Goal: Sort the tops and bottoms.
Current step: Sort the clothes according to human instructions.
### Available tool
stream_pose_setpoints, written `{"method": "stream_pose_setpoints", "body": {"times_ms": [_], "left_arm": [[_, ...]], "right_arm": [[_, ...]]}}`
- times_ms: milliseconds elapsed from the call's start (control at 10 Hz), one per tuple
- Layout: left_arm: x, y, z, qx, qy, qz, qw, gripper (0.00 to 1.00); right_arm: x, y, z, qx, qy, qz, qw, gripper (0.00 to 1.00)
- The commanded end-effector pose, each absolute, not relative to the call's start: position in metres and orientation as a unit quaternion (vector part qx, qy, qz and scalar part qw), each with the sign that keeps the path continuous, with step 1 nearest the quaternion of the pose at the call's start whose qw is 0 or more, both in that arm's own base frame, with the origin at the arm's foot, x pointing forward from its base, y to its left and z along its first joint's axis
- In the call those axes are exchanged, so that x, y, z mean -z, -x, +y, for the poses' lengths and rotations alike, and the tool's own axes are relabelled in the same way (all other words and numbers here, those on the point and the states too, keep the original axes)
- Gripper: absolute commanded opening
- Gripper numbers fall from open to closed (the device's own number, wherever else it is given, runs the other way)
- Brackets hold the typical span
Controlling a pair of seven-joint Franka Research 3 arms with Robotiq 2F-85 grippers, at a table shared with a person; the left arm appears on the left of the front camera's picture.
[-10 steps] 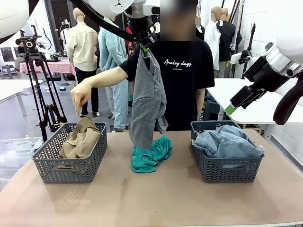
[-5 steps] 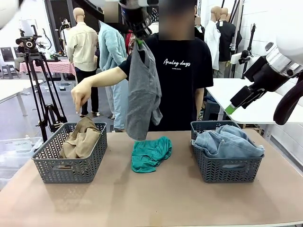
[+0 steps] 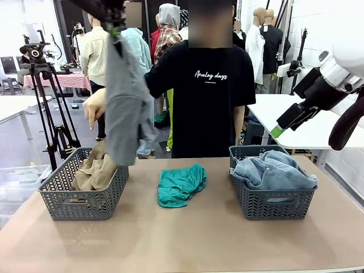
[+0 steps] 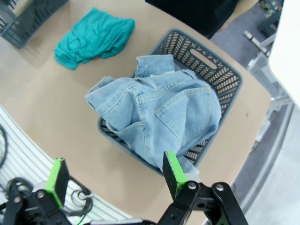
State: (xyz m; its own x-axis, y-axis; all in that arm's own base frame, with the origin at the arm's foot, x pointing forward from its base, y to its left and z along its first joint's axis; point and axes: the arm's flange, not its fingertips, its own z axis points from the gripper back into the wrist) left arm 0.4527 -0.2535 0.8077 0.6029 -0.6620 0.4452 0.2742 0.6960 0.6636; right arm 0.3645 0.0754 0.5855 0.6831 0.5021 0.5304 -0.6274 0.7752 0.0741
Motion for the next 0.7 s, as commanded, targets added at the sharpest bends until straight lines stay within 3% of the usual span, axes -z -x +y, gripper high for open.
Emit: {"method": "stream_pose_setpoints", "body": {"times_ms": [0, 400, 600], "left_arm": [[-0.793, -0.429, -0.218, 0.214, -0.310, -0.337, 0.863, 0.00], [-0.768, -0.424, -0.172, 0.137, -0.295, -0.313, 0.892, 0.00], [-0.789, -0.431, -0.182, 0.185, -0.311, -0.311, 0.879, 0.00]], "right_arm": [[-0.584, -0.365, 0.077, -0.302, -0.115, -0.249, 0.913, 1.00], [-0.584, -0.365, 0.077, -0.302, -0.115, -0.249, 0.913, 1.00], [-0.584, -0.365, 0.077, -0.302, -0.115, -0.249, 0.913, 1.00]]}}
